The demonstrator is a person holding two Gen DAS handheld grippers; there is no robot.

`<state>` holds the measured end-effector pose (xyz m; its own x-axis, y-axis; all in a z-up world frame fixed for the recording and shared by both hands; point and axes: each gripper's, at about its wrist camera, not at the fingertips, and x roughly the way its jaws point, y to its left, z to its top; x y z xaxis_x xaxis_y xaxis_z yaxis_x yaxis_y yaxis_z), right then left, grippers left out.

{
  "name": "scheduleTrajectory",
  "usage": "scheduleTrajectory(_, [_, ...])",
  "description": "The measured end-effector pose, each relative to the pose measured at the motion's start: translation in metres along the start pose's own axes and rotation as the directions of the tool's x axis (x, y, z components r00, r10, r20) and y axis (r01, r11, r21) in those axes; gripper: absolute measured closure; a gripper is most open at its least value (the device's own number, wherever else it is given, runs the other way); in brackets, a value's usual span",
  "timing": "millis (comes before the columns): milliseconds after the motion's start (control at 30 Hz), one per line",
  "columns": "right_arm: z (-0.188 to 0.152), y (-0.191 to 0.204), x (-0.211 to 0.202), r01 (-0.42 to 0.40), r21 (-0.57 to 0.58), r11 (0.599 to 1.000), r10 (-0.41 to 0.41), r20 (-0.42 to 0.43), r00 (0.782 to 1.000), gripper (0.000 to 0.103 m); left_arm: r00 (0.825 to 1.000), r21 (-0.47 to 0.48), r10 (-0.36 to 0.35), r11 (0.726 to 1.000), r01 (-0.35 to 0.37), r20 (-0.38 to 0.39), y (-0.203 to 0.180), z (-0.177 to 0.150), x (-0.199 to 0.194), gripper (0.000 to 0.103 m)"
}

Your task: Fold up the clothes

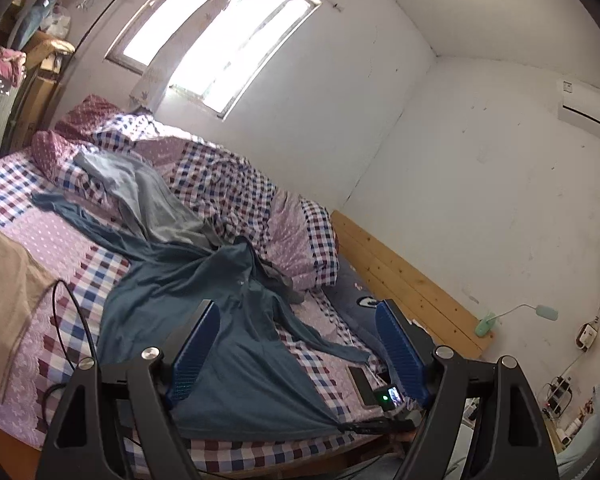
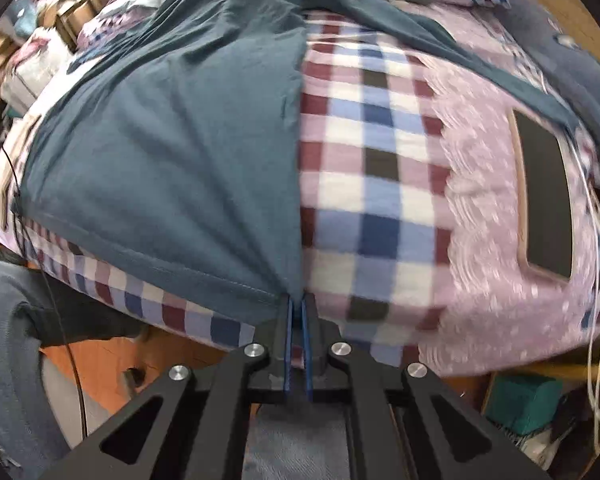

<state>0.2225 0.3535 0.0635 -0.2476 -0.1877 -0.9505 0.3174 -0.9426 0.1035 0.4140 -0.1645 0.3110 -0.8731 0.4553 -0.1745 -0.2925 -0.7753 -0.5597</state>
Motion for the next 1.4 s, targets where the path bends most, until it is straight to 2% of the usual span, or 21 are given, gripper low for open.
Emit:
scheduleTrajectory(133, [-0.009,-0.015,-0.013,0.084,0.020,0.996,-0.083,-0.045,0.996,0.096,0.999,0.010,-0.009,1.000,0.008,0.037,-0.002,0.007,-0.015,0.019])
scheduleTrajectory(167, [-0.010,-0.018,-0.019,0.093,0.034,0.995,-0.091,-0.034,0.995,0.096,0.999,0.016,-0.013,1.000,0.013,0.047,-0.002,0.009,-0.018,0.019])
scheduleTrajectory(267, [-0.006,-0.013,-0.045,0.073,0.048,0.996,-0.076,0.047,0.996,0.087,0.998,0.033,-0.015,0.999,0.013,0.062,-0.004,0.010,-0.026,0.018])
scheduleTrajectory(333, [0.001,0.006,-0.059,0.023,0.008,1.000,-0.024,0.111,0.994,0.080,0.998,0.030,-0.022,0.999,0.020,0.062,-0.007,0.011,-0.031,0.018])
scheduleTrajectory(400, [0.012,0.041,-0.069,-0.042,-0.066,0.997,0.052,0.164,0.985,0.071,0.998,0.043,-0.042,0.998,0.040,0.056,-0.015,0.013,-0.037,0.018])
scheduleTrajectory(500, [0.018,0.107,-0.079,-0.132,-0.200,0.971,0.176,0.221,0.959,0.068,0.994,0.115,-0.104,0.988,0.099,0.042,-0.039,0.015,-0.054,0.018])
scheduleTrajectory(600, [0.026,0.180,-0.077,-0.211,-0.345,0.914,0.314,0.275,0.909,0.061,0.987,0.198,-0.155,0.969,0.145,0.037,-0.062,0.019,-0.075,0.018])
scheduleTrajectory(700, [0.040,0.238,-0.051,-0.258,-0.434,0.863,0.388,0.243,0.889,0.059,0.980,0.251,-0.192,0.953,0.172,0.058,-0.081,0.024,-0.103,0.018])
scheduleTrajectory(800, [0.054,0.287,-0.023,-0.303,-0.491,0.817,0.435,0.178,0.883,0.059,0.979,0.277,-0.178,0.950,0.144,0.103,-0.095,0.032,-0.134,0.017])
scheduleTrajectory(900, [0.071,0.319,0.000,-0.350,-0.515,0.782,0.469,0.116,0.876,0.058,0.981,0.272,-0.139,0.957,0.099,0.133,-0.091,0.032,-0.146,0.014])
scheduleTrajectory(1000, [0.078,0.357,0.016,-0.388,-0.526,0.757,0.499,0.081,0.863,0.058,0.982,0.266,-0.100,0.962,0.054,0.162,-0.088,0.032,-0.159,0.001])
scheduleTrajectory(1100, [0.080,0.388,0.034,-0.380,-0.534,0.756,0.483,0.063,0.873,0.058,0.980,0.254,-0.058,0.967,0.008,0.188,-0.082,0.032,-0.169,0.000])
scheduleTrajectory(1200, [0.079,0.393,0.045,-0.379,-0.515,0.769,0.482,0.078,0.873,0.058,0.991,0.133,0.055,0.989,-0.072,0.122,-0.025,0.015,-0.133,0.000])
scheduleTrajectory(1267, [0.076,0.387,0.045,-0.374,-0.507,0.776,0.480,0.090,0.873,0.058,0.990,0.049,0.128,0.990,-0.131,0.064,0.017,0.003,-0.107,0.000])
scheduleTrajectory(1333, [0.074,0.375,0.039,-0.363,-0.504,0.784,0.477,0.114,0.871,0.058,0.981,-0.032,0.194,0.980,-0.194,0.000,0.059,-0.010,-0.080,0.000])
scheduleTrajectory(1400, [0.072,0.360,0.029,-0.364,-0.492,0.791,0.484,0.138,0.864,0.058,0.965,-0.109,0.254,0.959,-0.260,-0.069,0.100,-0.023,-0.053,0.000])
